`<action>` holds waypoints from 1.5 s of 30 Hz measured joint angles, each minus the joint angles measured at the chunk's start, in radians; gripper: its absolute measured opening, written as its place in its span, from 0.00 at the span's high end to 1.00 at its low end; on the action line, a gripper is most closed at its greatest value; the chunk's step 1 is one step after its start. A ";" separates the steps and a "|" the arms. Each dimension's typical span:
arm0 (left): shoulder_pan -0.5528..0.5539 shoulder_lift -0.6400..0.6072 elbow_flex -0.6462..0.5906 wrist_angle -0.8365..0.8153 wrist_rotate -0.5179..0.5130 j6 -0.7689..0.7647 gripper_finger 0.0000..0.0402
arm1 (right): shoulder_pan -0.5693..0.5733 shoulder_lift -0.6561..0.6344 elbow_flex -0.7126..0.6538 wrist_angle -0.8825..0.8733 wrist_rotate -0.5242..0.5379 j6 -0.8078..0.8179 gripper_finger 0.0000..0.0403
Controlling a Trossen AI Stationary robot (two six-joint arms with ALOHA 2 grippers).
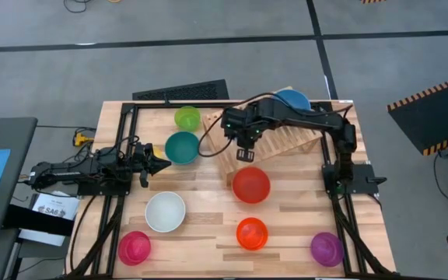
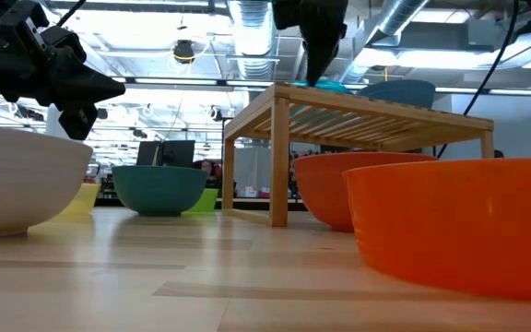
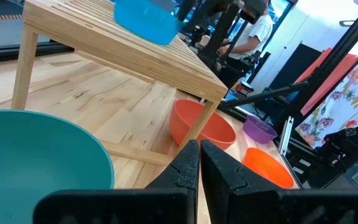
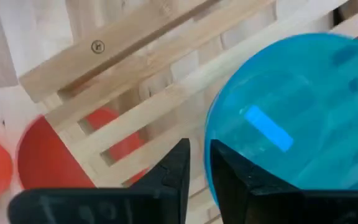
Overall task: Place and stack bowls onto a shelf
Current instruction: Put the small blue bowl on the shelf, then stack the large green bowl on top of the large blue bowl on the shelf
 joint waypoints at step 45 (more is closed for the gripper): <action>0.000 0.024 0.034 0.133 -0.203 -0.164 0.98 | 0.340 -0.979 -1.143 1.079 0.148 0.574 0.61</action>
